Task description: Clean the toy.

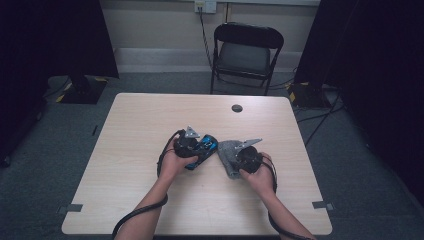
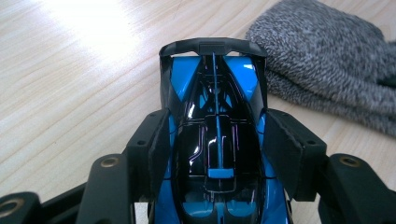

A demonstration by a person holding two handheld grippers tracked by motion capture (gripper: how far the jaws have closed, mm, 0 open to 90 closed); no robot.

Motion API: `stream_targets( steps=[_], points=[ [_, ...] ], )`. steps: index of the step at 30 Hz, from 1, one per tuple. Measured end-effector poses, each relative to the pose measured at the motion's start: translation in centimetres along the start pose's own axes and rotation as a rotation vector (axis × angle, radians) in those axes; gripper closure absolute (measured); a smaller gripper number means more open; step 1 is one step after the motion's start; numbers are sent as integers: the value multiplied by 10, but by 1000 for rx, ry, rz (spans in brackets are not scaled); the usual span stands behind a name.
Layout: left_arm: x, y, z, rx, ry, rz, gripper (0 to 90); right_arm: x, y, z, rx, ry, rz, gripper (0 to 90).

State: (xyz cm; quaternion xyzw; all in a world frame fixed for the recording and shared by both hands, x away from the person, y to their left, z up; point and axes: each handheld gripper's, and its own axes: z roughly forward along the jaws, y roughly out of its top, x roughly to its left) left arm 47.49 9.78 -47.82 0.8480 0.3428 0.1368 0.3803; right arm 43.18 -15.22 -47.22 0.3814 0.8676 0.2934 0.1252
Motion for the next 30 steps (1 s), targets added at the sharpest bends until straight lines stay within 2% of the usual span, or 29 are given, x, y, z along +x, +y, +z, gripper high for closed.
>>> stream_targets(
  steps=[10, 20, 30],
  points=[
    [0, 0, -1, 4, 1, 1, 419, 33, 6, 7, -10, 60, -61, 777],
    [-1, -1, -1, 0, 5, -1, 420, 49, 9, 11, -22, 94, -72, 778],
    [-1, -2, -1, -2, 7, -8, 420, 68, 14, 16, -30, 149, -89, 778]
  ],
)
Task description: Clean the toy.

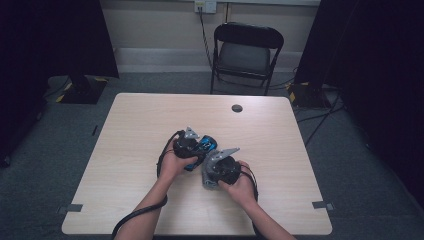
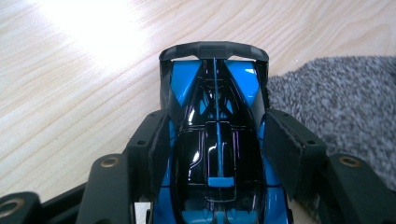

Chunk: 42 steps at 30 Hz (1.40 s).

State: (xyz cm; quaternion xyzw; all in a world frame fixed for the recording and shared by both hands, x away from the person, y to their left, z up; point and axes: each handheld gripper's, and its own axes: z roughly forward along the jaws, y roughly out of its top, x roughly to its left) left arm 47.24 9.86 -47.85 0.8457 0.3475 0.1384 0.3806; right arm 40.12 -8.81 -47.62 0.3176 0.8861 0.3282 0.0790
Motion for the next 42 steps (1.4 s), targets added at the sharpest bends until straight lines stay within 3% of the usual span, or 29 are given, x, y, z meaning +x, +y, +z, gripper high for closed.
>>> stream_targets(
  steps=[14, 42],
  points=[
    [0, 0, -1, 7, 8, 15, 420, 16, 5, 6, 5, 56, -30, 778],
    [-2, 0, 0, -3, 12, 4, 419, 45, 7, 12, -4, 155, -90, 776]
  ],
)
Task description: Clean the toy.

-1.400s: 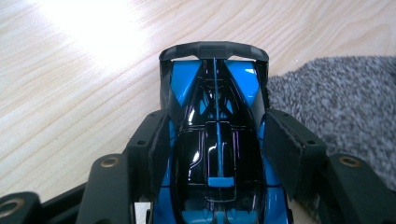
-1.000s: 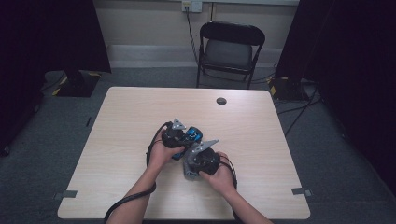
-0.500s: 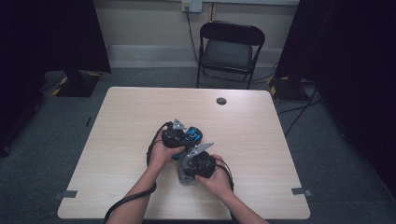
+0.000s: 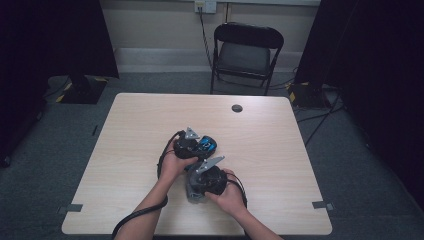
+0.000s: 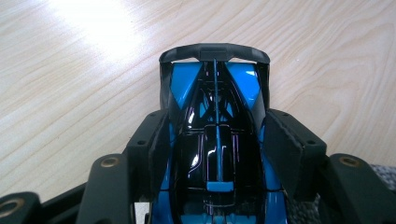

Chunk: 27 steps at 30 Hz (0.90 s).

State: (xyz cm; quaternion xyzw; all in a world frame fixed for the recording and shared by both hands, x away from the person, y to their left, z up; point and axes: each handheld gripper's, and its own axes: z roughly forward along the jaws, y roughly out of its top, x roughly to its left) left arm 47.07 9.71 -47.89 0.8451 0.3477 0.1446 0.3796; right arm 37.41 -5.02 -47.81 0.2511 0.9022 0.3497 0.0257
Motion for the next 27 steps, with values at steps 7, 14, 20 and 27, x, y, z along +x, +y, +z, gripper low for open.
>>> stream_targets(
  steps=[7, 14, 20, 27],
  points=[
    [0, 0, 0, 0, 1, -3, 419, 2, 0, 2, -3, 44, -6, 777],
    [0, 0, -1, 5, 1, -3, 419, 5, 1, 2, 0, 55, -18, 777],
    [0, 0, -1, -1, 6, 1, 420, 9, 1, 3, 1, 68, -29, 777],
    [0, 0, -1, 6, 0, -2, 419, 13, 1, 4, 4, 78, -44, 777]
  ],
)
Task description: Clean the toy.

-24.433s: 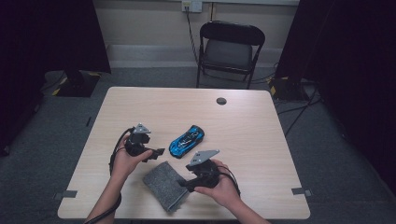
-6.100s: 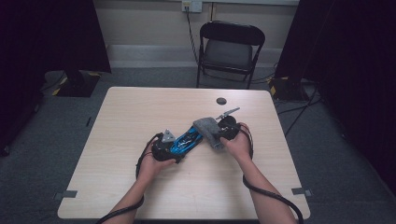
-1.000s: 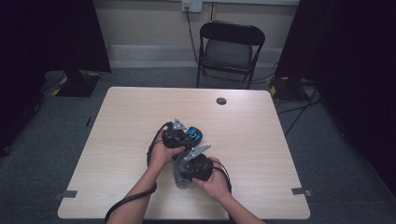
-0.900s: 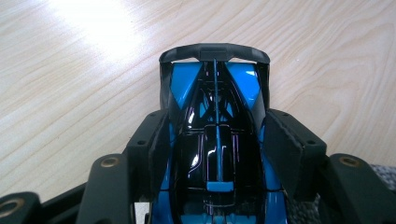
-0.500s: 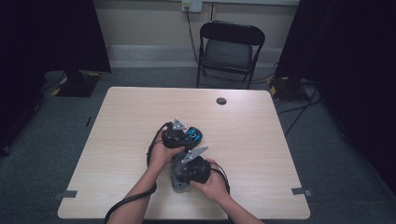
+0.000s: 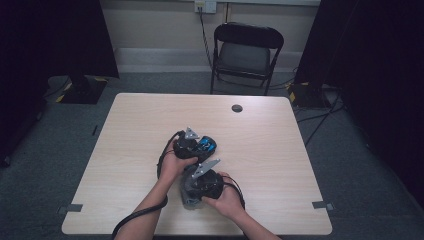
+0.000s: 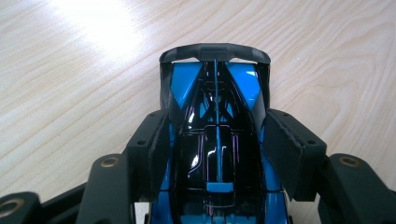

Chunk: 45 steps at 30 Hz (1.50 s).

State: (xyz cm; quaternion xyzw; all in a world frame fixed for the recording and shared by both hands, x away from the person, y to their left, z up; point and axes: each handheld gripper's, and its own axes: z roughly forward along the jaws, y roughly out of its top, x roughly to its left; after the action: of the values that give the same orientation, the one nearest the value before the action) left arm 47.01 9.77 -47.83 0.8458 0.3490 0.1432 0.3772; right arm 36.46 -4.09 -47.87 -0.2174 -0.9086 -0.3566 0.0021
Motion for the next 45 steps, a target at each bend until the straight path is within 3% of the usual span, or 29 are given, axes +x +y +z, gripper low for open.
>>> stream_targets(
  steps=[17, 26, 30, 36, 45],
  points=[
    [0, 1, 0, 8, 0, -3, 420, 12, -2, 5, -9, 49, -36, 776],
    [0, 0, 0, 3, 0, -2, 420, 17, -5, -1, 10, 69, -83, 776],
    [0, 0, 0, 1, -2, -3, 420, 19, -9, -9, 23, 56, -105, 776],
    [1, 0, -1, 7, -1, -2, 419, 12, -16, -26, 15, 38, -101, 776],
    [2, 2, -1, 17, 0, -5, 420, -9, -29, -62, -38, -10, -34, 777]
  ],
)
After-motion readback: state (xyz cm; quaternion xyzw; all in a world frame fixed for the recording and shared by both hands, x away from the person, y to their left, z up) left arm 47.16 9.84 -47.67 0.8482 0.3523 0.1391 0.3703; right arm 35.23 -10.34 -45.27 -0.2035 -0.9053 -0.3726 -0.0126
